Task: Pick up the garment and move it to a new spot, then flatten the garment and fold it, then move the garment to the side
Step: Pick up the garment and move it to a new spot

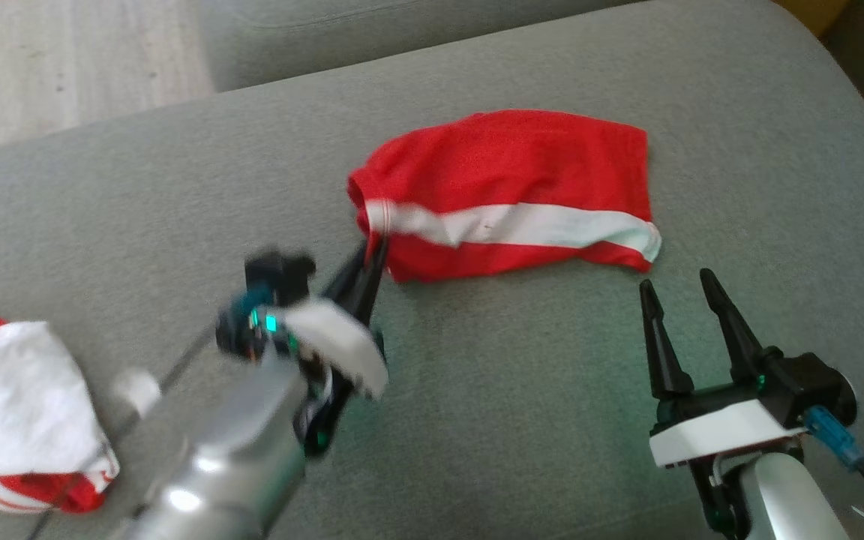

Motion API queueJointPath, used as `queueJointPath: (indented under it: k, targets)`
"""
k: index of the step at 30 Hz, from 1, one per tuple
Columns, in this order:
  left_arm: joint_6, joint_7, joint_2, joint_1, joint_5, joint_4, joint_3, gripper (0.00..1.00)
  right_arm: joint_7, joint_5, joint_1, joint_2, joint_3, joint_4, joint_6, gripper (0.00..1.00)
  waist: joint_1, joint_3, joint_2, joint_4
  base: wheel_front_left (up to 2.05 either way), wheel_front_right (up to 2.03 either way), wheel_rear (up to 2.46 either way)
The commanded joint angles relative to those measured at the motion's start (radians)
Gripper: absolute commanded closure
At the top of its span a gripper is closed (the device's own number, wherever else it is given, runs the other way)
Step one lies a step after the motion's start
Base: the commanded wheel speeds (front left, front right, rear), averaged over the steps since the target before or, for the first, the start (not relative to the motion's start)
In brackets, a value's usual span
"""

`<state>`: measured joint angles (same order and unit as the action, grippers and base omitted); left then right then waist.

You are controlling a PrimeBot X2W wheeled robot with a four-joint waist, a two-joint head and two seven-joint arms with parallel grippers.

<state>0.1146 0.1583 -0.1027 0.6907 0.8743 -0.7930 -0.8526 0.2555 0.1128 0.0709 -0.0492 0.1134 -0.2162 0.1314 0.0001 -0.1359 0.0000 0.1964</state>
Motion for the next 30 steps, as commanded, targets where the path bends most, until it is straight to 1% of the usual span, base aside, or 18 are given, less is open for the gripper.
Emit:
queueJointPath:
  k: [1, 4, 8, 10, 11, 16, 18, 22, 24, 29, 30]
  targets:
    - [0.005, 0.042, -0.005, 0.036, -0.007, 0.017, 0.018, 1.0, 0.006, -0.011, 0.013, -0.001, 0.012, 0.023, -0.001, 0.0, -0.0001, 0.006, 0.0, -0.017, 0.0, 0.0, 0.0]
    - [0.004, 0.089, 0.008, -0.036, -0.018, -0.01, 0.021, 1.0, 0.006, -0.024, -0.006, -0.001, -0.003, 0.014, -0.001, 0.0, -0.0001, 0.019, 0.0, -0.045, 0.0, 0.0, 0.0]
    - [-0.006, 0.102, 0.026, -0.095, -0.044, -0.001, 0.057, 1.0, 0.006, -0.031, -0.021, -0.001, -0.003, -0.003, -0.001, 0.0, -0.0001, 0.042, 0.0, -0.081, 0.0, 0.0, 0.0]
    - [-0.023, 0.103, 0.03, -0.123, -0.083, 0.042, 0.102, 0.38, 0.006, -0.032, -0.024, -0.001, 0.002, -0.009, -0.001, 0.0, -0.0001, 0.055, 0.0, -0.099, 0.0, 0.0, 0.0]
    - [-0.032, 0.103, 0.032, -0.139, -0.106, 0.066, 0.127, 0.0, 0.006, -0.031, -0.025, -0.001, 0.003, -0.01, -0.001, 0.0, -0.0001, 0.06, 0.0, -0.107, 0.0, 0.0, 0.0]
    - [-0.102, 0.103, 0.032, -0.239, -0.279, 0.229, 0.276, 0.0, 0.006, -0.027, -0.04, -0.001, -0.001, -0.02, -0.001, 0.0, -0.0001, 0.098, 0.0, -0.153, 0.0, 0.0, 0.0]
    - [-0.12, 0.103, 0.034, -0.295, -0.339, 0.298, 0.338, 0.0, 0.006, -0.022, -0.052, -0.001, 0.003, -0.023, -0.001, 0.0, -0.0001, 0.115, 0.0, -0.169, 0.0, 0.0, 0.0]
    - [-0.139, 0.103, 0.04, -0.41, -0.448, 0.426, 0.437, 0.0, 0.006, 0.002, -0.073, -0.001, -0.006, -0.019, -0.001, 0.0, -0.0001, 0.145, 0.0, -0.198, 0.0, 0.0, 0.0]
    - [-0.147, 0.103, 0.045, -0.471, -0.483, 0.492, 0.488, 0.0, 0.006, -0.001, -0.084, -0.001, -0.013, -0.017, -0.001, 0.0, -0.0001, 0.158, 0.0, -0.211, 0.0, 0.0, 0.0]
    - [-0.137, 0.103, 0.051, -0.619, -0.547, 0.627, 0.566, 0.0, 0.006, -0.009, -0.119, -0.001, -0.04, -0.006, -0.001, 0.0, -0.0001, 0.19, 0.0, -0.242, 0.0, 0.0, 0.0]
    - [-0.137, 0.103, 0.051, -0.619, -0.547, 0.627, 0.566, 0.0, 0.006, -0.009, -0.119, -0.001, -0.04, -0.006, -0.001, 0.0, -0.0001, 0.19, 0.0, -0.242, 0.0, 0.0, 0.0]
